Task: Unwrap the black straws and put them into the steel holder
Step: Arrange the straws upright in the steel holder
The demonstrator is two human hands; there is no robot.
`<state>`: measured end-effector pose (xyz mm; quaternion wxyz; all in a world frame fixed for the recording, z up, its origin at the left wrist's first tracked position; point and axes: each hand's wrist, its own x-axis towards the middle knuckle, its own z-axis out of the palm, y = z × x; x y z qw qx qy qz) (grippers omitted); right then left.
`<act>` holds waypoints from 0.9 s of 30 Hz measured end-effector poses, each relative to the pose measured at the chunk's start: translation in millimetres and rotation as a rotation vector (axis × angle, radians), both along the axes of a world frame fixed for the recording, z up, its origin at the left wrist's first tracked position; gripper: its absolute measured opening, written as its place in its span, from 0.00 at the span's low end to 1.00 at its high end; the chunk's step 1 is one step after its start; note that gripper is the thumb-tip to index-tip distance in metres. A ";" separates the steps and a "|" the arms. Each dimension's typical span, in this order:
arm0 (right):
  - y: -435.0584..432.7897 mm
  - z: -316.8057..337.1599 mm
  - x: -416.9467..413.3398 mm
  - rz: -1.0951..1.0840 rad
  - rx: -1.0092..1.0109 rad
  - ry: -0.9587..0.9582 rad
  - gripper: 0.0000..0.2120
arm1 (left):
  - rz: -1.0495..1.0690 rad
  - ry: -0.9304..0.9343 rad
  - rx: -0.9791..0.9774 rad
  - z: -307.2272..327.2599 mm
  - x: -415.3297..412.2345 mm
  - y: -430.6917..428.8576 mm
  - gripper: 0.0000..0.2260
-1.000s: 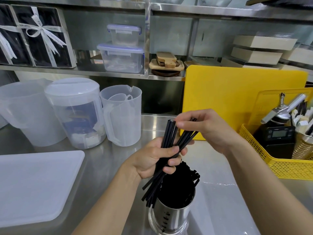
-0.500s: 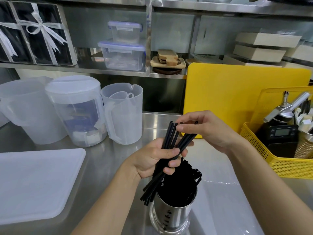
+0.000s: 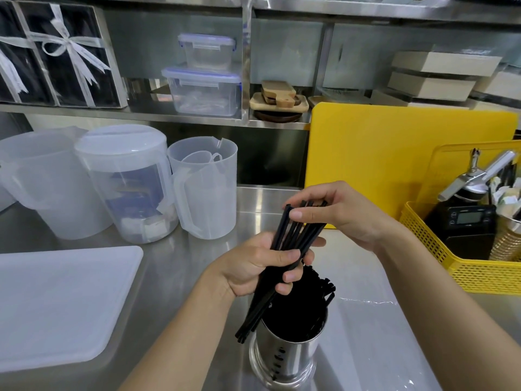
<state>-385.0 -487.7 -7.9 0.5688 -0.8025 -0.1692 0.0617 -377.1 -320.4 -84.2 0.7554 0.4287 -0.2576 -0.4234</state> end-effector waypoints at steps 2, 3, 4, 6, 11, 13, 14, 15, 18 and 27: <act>1.9 0.1 1.2 -0.011 -0.011 0.001 0.10 | 0.007 -0.024 0.019 -0.4 -0.7 -0.7 0.15; 2.6 -0.5 2.3 -0.025 -0.008 0.004 0.08 | 0.011 -0.030 0.024 -0.5 -0.9 -0.9 0.14; 2.8 -1.3 3.1 -0.039 -0.006 0.006 0.07 | 0.014 -0.032 0.025 -0.8 -1.0 -1.0 0.14; 2.8 -3.3 3.9 -0.059 -0.005 -0.002 0.05 | 0.016 -0.028 0.022 -1.5 -1.1 -1.0 0.16; -5.3 -0.5 5.6 -0.120 0.057 -0.049 0.07 | 0.001 -0.018 0.042 -2.5 2.7 4.7 0.21; -14.3 4.7 8.6 -0.135 0.016 -0.070 0.06 | -0.017 -0.041 0.076 -2.7 3.6 8.8 0.19; -18.8 7.0 10.1 -0.129 -0.011 -0.064 0.05 | -0.024 -0.050 0.094 -3.0 3.8 10.3 0.18; -22.6 8.5 11.5 -0.112 -0.043 -0.055 0.04 | -0.031 -0.052 0.111 -3.3 3.7 11.3 0.17; -28.2 9.1 14.2 -0.034 -0.138 -0.039 0.03 | -0.068 -0.030 0.126 -3.9 4.2 12.4 0.17; -37.0 17.8 18.0 0.128 -0.255 0.000 0.06 | -0.148 -0.051 0.161 -8.6 3.6 15.4 0.19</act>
